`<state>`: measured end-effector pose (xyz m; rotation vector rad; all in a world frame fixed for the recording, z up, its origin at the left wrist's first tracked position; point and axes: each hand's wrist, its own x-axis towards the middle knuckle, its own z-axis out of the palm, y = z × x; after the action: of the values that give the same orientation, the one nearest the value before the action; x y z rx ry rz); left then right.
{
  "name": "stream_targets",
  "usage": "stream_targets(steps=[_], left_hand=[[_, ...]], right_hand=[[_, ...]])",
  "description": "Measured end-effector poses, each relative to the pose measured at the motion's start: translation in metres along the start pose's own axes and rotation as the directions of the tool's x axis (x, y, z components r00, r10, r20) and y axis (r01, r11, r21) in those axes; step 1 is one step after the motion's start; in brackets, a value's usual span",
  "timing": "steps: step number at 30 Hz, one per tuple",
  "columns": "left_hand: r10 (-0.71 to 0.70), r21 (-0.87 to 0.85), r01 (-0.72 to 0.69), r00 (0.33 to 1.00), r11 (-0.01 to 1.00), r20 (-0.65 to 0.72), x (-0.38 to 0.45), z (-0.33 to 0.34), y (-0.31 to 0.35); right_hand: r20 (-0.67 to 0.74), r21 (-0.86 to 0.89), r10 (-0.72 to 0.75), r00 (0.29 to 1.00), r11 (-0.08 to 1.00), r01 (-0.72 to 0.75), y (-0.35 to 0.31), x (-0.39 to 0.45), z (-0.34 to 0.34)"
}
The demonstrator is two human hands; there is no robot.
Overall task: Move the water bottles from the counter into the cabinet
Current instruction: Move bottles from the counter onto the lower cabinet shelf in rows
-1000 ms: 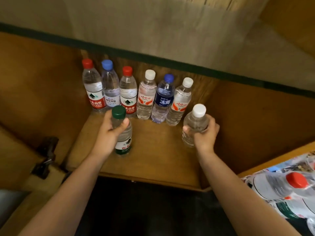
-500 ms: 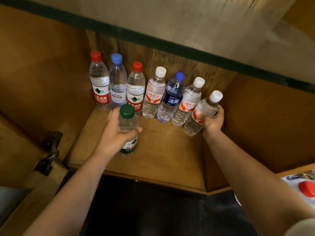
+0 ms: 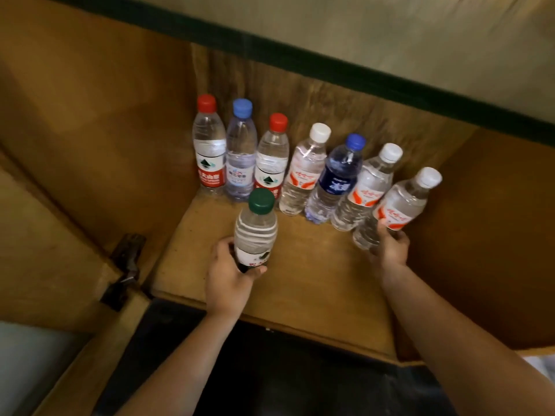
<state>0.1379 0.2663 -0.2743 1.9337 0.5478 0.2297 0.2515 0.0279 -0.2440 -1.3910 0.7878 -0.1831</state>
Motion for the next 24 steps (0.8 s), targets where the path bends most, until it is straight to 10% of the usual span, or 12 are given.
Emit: stream_targets(steps=[24], left_hand=[[-0.029,-0.088,0.016,0.990,0.996,-0.138,0.122,-0.038,0.003]], right_hand=[[0.127,0.146,-0.026,0.992,0.989,0.007,-0.010,0.026,0.006]])
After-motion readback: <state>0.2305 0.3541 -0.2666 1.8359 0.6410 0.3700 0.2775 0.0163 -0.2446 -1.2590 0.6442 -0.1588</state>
